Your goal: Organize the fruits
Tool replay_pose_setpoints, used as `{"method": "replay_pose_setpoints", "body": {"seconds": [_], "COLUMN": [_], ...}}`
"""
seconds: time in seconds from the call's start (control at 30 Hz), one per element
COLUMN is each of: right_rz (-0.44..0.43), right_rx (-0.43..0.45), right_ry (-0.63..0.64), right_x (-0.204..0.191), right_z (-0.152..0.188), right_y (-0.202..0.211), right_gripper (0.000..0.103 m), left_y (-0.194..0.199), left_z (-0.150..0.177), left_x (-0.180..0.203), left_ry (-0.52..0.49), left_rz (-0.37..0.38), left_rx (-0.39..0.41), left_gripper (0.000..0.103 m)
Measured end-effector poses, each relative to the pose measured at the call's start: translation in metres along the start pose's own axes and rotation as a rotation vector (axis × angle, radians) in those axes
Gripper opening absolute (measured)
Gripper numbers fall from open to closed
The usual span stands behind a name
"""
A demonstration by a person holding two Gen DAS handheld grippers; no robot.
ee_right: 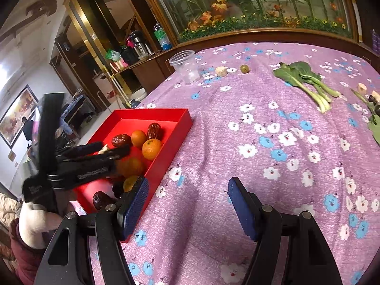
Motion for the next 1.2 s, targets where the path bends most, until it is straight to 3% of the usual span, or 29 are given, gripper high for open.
{"method": "replay_pose_setpoints", "body": {"seconds": [0.07, 0.3, 0.67, 0.97, 1.2], "right_rz": [-0.003, 0.044, 0.136, 0.146, 0.155], "right_rx": [0.005, 0.013, 0.017, 0.039, 0.041], "right_ry": [-0.004, 0.062, 0.171, 0.217, 0.247], "right_x": [0.0, -0.022, -0.053, -0.072, -0.082], "right_z": [0.001, 0.017, 0.048, 0.058, 0.062], "right_y": [0.002, 0.006, 0.01, 0.017, 0.016], "right_gripper": [0.076, 0.079, 0.081, 0.084, 0.085], "left_y": [0.02, 0.076, 0.105, 0.147, 0.144], "left_z": [0.003, 0.018, 0.05, 0.068, 0.073], "left_x": [-0.007, -0.014, -0.013, -0.045, -0.041], "left_ry": [0.04, 0.129, 0.165, 0.345, 0.311], "left_rz": [-0.008, -0.072, -0.095, -0.103, -0.136], "left_rx": [0.056, 0.234, 0.322, 0.464, 0.448], "left_gripper": [0.074, 0.098, 0.098, 0.103, 0.103]}}
Point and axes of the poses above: each gripper's, at about its wrist camera, not at the fingertips, and y roughly against the way its jaws point, x to its right, z to its underside, the point moved 7 cm from there along -y, roughly the way its jaws point, and after that the axes turned 13 degrees about -x, right-handed, at the moved point
